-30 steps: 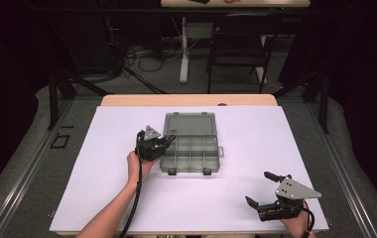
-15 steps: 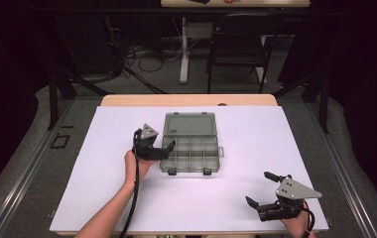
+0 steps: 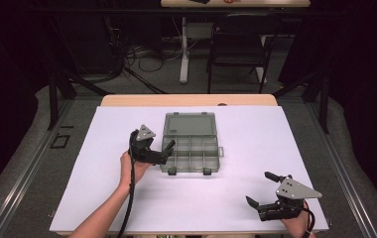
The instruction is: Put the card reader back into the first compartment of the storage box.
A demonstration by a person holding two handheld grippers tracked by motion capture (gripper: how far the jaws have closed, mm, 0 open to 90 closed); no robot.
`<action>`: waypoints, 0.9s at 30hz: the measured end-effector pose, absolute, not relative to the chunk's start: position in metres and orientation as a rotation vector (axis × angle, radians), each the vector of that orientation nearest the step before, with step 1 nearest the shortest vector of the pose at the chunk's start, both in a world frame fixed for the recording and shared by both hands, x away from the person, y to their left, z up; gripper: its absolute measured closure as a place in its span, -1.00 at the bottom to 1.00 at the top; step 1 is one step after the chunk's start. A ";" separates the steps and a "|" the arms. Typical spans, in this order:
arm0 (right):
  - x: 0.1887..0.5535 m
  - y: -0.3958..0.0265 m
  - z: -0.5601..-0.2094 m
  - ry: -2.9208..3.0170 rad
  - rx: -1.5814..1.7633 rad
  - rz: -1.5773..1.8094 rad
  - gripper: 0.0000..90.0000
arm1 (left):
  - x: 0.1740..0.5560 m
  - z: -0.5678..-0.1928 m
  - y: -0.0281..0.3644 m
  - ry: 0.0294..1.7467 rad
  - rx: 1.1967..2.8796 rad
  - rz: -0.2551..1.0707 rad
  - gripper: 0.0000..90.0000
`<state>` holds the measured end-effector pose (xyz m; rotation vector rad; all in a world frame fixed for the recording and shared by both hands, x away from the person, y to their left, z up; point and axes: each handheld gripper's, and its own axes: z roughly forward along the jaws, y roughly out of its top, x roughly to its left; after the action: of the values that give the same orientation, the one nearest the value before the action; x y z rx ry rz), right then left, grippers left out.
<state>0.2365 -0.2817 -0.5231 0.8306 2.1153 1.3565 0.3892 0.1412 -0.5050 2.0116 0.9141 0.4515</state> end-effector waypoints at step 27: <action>0.234 -0.281 -0.521 2.120 0.835 1.350 -0.98 | 0.305 -0.478 0.188 0.806 1.976 0.535 -1.00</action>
<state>0.2338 -0.2809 -0.5214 0.8351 2.1197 1.3499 0.3047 0.1876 -0.4780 1.9764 0.8055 0.5350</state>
